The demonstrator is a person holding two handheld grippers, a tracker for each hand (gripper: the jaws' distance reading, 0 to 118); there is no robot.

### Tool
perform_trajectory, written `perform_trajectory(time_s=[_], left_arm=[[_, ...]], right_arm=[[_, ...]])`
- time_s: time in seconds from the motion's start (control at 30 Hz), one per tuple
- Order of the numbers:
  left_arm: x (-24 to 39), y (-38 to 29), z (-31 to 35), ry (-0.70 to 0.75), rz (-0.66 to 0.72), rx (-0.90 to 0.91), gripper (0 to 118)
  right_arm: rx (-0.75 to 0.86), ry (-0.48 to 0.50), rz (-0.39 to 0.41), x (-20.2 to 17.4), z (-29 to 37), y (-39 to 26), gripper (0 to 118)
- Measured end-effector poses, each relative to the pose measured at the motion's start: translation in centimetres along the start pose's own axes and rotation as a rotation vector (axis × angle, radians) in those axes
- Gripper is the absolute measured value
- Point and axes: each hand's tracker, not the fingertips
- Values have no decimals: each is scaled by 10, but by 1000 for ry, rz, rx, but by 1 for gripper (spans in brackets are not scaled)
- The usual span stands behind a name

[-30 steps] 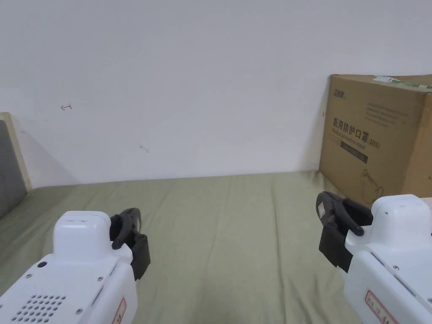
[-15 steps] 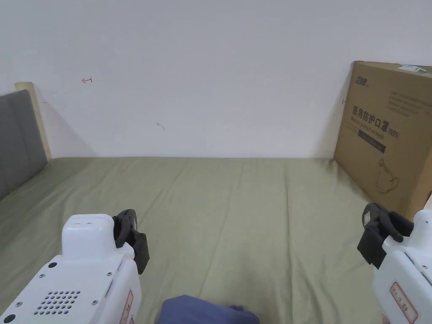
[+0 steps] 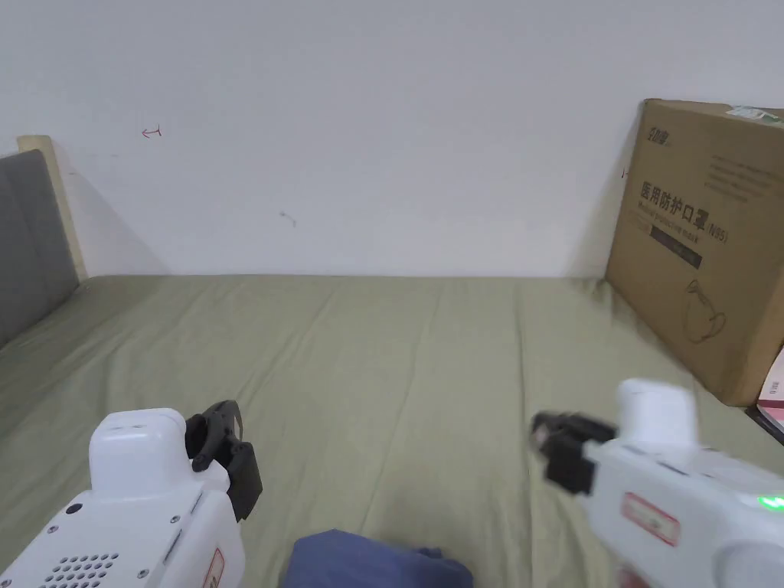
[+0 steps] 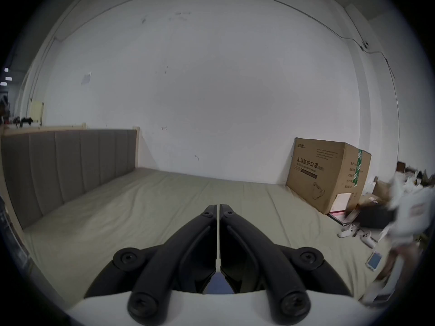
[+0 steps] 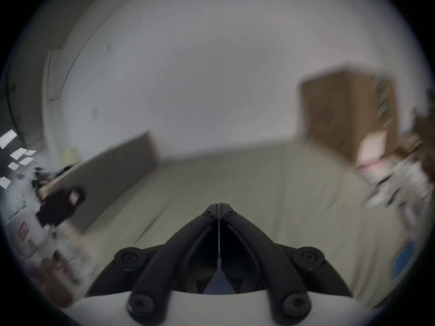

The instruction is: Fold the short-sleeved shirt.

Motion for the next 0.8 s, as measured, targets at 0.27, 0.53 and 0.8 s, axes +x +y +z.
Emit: perform_trajectory(time_s=[0.27,0.53,0.8], left_arm=[[-23,-23,10,-65,-23,-66,2],[-100,-57,-48,-360,323,-504,54],[-150,-146,-127,-583,845,-875,118]], right_arm=[[-641,-12,-79,22,-124,-104,0],[-618,34,-212,49,-124,-114,0],[-610,35,-149,42,-119,-116,0]])
